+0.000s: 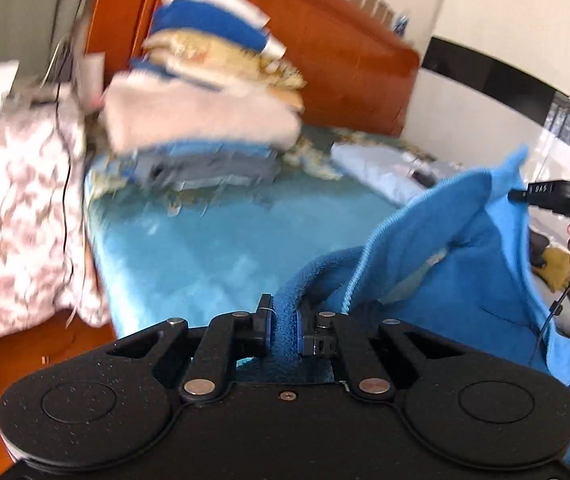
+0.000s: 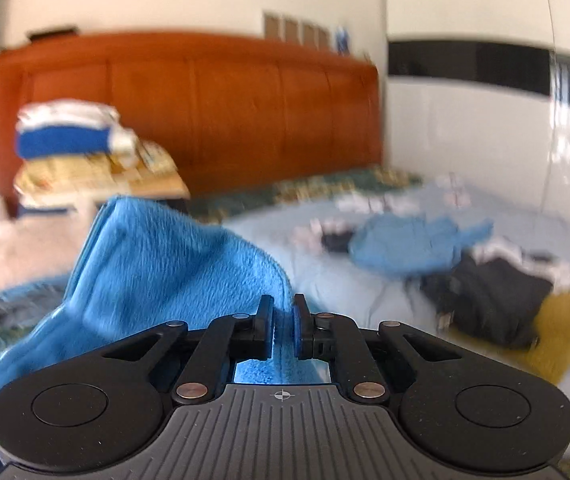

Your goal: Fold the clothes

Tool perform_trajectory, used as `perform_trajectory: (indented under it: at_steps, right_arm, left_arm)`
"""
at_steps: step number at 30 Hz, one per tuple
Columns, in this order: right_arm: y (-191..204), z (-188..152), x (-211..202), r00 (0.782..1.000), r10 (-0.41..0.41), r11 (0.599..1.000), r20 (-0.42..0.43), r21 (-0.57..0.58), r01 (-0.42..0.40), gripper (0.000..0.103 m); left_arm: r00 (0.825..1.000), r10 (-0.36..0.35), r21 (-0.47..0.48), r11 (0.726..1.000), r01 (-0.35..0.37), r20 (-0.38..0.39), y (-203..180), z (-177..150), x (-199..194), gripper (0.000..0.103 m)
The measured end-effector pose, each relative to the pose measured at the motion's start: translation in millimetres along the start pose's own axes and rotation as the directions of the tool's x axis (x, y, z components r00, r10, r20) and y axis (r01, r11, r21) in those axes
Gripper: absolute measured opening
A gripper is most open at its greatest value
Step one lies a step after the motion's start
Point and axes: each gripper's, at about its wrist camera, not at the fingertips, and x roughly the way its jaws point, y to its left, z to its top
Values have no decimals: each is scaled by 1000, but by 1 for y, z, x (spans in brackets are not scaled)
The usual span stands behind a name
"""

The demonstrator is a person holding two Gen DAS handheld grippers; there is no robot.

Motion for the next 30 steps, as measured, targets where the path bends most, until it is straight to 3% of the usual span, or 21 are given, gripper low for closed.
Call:
perform_trajectory:
  at_steps: [4,9,14,16,19,22,28,30]
  right_arm:
    - [1,-25,40,994,-60,998,-94,-9,59,7]
    - [9,-38,66,985,-87,996,-146,-36,83,8]
    - [14,-46,68,984,-87,996,-154,-14,86,8]
    - [9,-45,63,983,-74,997,-168,14,77,9]
    - [-5,-46,42,984,-32,998,-174,39,39,10]
    - [-23,-49,9,986,21,998,-167,61,-10,21]
    - [-66,-73,-78,985,31,998,-171,50,-22,23]
    - [-76,-90,-99,976,54,998,-209,44,-46,24]
  left_arm:
    - [998,24,2,1000,-24,-49,5,-14,20,9]
    - [995,30,-23,999,-32,-93,16,-20,30,11]
    - [993,14,-18,1000,-17,-115,17,-20,32,12]
    - [994,9,-4,1000,-10,-113,15,-20,27,19]
    - [994,14,-1,1000,-15,-105,12,-18,19,24]
    - [996,11,2,1000,-11,-89,7,-15,7,37]
    - [999,-16,39,999,17,-43,-18,-8,-18,42]
    - [998,-42,48,998,44,-40,-30,-7,-20,43]
